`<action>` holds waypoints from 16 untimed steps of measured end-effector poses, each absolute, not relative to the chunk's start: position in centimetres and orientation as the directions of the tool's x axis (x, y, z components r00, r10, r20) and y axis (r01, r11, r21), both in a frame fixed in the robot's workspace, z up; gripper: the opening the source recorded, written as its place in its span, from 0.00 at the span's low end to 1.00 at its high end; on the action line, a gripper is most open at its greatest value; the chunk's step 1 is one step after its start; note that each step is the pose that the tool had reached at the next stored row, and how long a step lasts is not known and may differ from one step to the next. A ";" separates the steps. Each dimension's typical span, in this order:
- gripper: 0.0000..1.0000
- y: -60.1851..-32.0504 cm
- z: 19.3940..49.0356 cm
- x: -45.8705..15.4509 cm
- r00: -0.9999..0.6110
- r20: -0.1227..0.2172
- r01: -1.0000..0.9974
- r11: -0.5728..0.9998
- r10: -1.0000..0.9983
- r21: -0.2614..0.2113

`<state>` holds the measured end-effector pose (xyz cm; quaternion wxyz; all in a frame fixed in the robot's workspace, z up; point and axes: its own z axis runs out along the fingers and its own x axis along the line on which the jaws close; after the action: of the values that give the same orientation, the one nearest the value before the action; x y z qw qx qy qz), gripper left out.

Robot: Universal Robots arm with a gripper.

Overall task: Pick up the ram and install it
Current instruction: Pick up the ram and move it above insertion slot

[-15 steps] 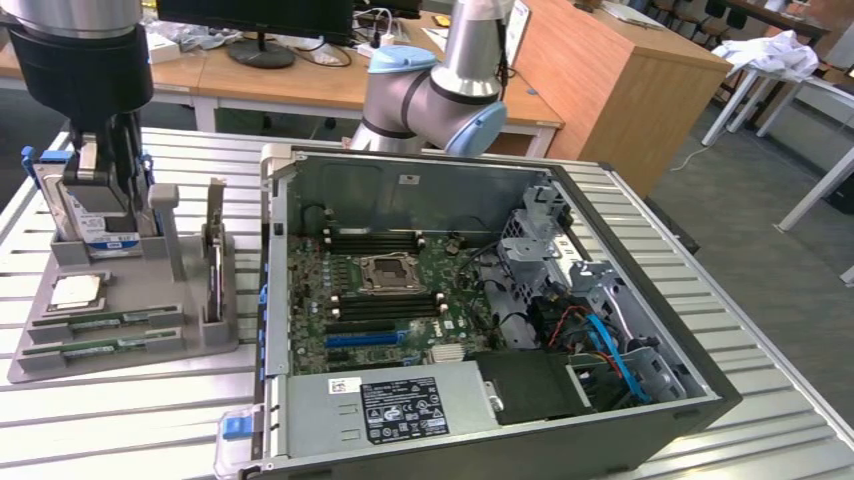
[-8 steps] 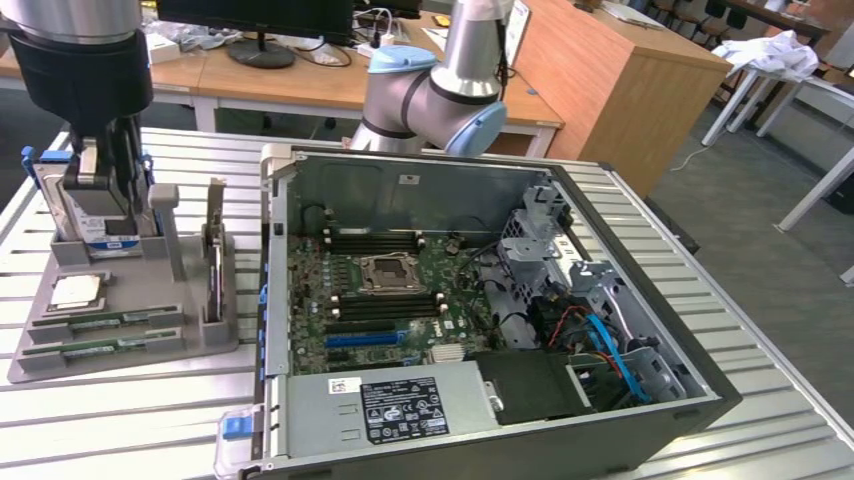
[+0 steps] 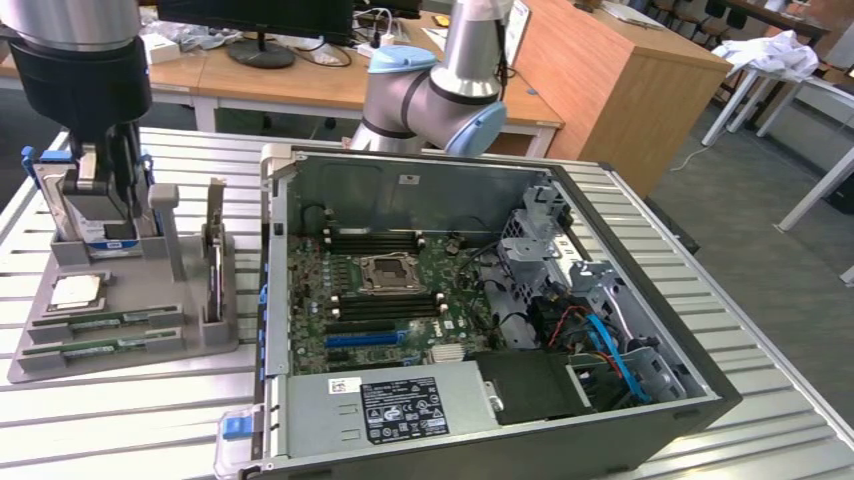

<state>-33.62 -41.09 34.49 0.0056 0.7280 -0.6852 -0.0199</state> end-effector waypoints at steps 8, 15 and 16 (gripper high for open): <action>0.36 -41.1 34.1 -33.8 0.060 -0.021 -0.998 -0.061 -0.998 0.035; 0.36 -41.2 33.8 -33.8 0.060 -0.021 -0.998 -0.061 -0.998 0.035; 0.36 -41.2 33.8 -33.9 0.060 -0.021 -0.998 -0.061 -0.998 0.035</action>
<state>-33.86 -41.15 33.76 0.0056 0.7280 -0.6852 -0.0199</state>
